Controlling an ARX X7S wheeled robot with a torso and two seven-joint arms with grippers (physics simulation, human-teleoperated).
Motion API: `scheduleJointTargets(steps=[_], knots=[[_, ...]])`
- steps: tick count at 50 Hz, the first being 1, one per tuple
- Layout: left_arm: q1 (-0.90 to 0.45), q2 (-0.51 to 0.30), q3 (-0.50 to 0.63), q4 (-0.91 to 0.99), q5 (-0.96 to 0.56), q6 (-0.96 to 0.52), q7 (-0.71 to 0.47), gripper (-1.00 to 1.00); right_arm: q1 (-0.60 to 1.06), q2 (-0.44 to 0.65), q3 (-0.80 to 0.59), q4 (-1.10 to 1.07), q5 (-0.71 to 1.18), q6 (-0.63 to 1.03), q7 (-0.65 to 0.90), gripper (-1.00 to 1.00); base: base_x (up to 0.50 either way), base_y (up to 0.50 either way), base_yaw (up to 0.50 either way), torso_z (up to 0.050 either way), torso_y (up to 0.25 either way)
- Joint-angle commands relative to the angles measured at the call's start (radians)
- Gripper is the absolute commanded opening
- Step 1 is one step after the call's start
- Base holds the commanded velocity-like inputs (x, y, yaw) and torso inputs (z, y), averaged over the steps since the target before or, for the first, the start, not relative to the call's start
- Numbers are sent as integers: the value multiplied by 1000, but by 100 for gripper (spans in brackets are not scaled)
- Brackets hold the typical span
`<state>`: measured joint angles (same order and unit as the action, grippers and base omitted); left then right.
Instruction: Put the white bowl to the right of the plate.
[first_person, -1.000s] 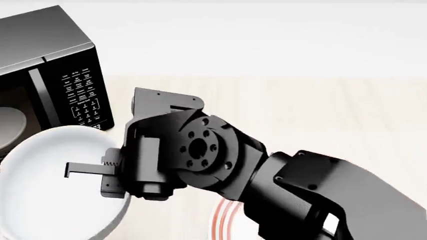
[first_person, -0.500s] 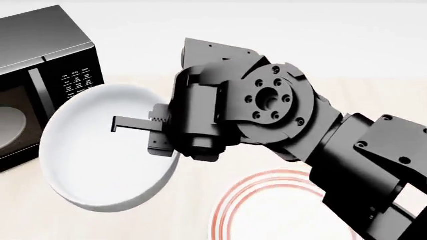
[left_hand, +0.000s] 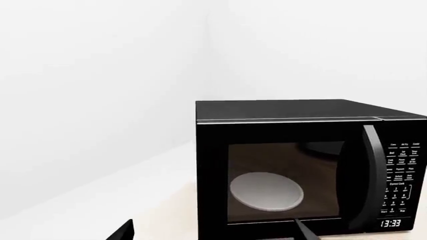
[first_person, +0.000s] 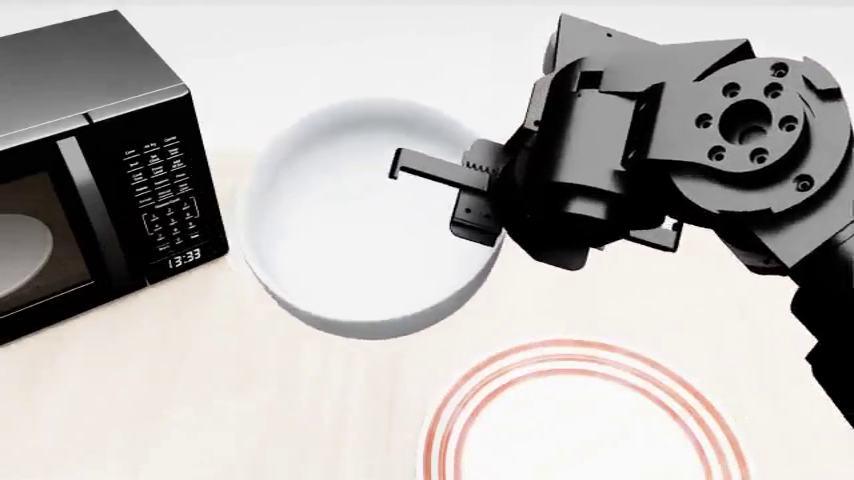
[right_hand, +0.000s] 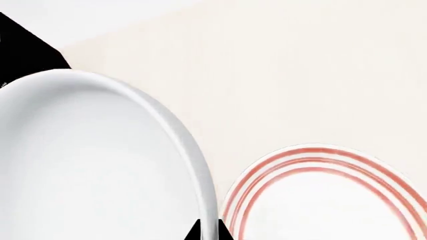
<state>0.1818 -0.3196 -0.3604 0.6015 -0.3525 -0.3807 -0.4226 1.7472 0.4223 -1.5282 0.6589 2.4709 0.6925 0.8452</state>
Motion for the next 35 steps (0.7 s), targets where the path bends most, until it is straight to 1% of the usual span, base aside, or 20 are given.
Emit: scheduleJointTargets(steps=[1, 5, 15, 28, 35], knots=[[-4, -3, 10, -4, 6, -1, -6, 100, -1, 73, 8, 171, 10, 56, -59, -100, 0, 0, 0, 0, 0], [0, -3, 8, -1, 5, 1, -7, 100, 1, 91, -3, 214, -7, 80, -86, -100, 0, 0, 0, 0, 3], [-3, -4, 14, -7, 8, 2, -11, 100, -14, 155, -9, 298, -5, 82, -90, -100, 0, 0, 0, 0, 0], [-12, -8, 27, -16, 14, -1, -18, 100, -31, 232, -6, 339, -2, 77, -93, -100, 0, 0, 0, 0, 1], [-16, -9, 39, -18, 22, -4, -22, 100, -60, 323, 15, 279, 26, 35, -54, -100, 0, 0, 0, 0, 0]])
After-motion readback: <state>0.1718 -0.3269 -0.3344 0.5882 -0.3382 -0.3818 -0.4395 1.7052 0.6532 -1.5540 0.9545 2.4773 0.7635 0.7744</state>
